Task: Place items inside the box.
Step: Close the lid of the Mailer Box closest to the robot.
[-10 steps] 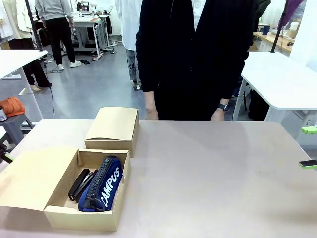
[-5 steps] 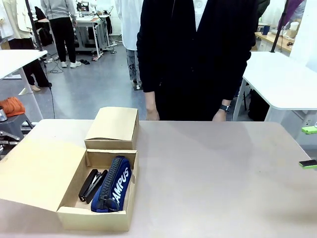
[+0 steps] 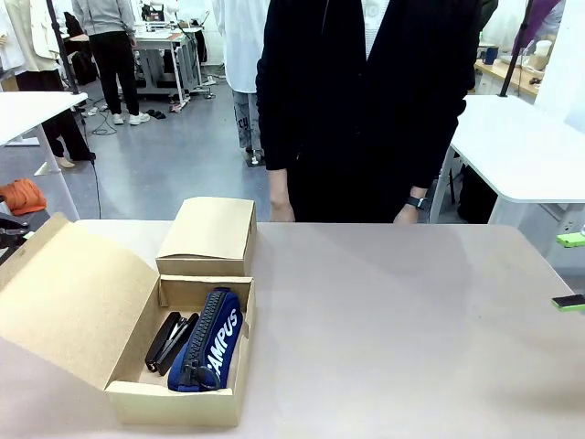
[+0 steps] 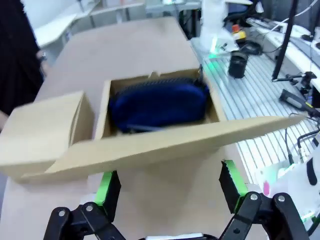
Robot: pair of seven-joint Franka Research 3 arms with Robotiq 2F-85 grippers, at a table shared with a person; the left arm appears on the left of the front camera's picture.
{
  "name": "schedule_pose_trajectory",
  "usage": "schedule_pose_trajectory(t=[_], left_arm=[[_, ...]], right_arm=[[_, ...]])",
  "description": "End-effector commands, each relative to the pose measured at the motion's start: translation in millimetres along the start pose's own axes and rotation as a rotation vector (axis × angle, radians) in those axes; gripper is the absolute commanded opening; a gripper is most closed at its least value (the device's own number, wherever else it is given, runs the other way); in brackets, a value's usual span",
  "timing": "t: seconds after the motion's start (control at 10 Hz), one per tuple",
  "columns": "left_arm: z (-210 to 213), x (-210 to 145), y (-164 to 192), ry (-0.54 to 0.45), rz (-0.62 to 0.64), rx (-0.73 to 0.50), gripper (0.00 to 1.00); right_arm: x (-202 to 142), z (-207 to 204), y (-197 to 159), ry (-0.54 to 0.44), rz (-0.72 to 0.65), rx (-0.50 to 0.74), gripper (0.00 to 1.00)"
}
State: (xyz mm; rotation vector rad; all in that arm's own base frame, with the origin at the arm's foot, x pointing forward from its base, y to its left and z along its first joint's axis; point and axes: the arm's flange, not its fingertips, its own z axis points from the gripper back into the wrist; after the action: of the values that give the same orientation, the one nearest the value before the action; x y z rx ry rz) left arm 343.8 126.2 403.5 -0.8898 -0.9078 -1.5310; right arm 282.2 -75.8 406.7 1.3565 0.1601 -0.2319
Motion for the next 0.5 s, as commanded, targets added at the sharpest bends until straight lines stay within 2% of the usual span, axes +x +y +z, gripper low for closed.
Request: schedule_pose_trajectory(t=[0.0, 0.1, 0.3, 0.4], left_arm=[[-43, 16, -14, -0.042, -0.062, -0.061, 1.00], [-69, 29, -19, -0.082, -0.034, -0.052, 1.00], [-130, 52, -33, -0.050, 0.008, -0.004, 1.00], [-158, 56, -41, -0.048, 0.032, -0.026, 1.00]], right_arm=[[-1, 1, 6, -0.004, -0.016, 0.017, 1.00], [-1, 1, 6, -0.004, -0.016, 0.017, 1.00], [-1, 1, 6, -0.004, -0.016, 0.017, 1.00], [-1, 1, 6, -0.004, -0.016, 0.017, 1.00]])
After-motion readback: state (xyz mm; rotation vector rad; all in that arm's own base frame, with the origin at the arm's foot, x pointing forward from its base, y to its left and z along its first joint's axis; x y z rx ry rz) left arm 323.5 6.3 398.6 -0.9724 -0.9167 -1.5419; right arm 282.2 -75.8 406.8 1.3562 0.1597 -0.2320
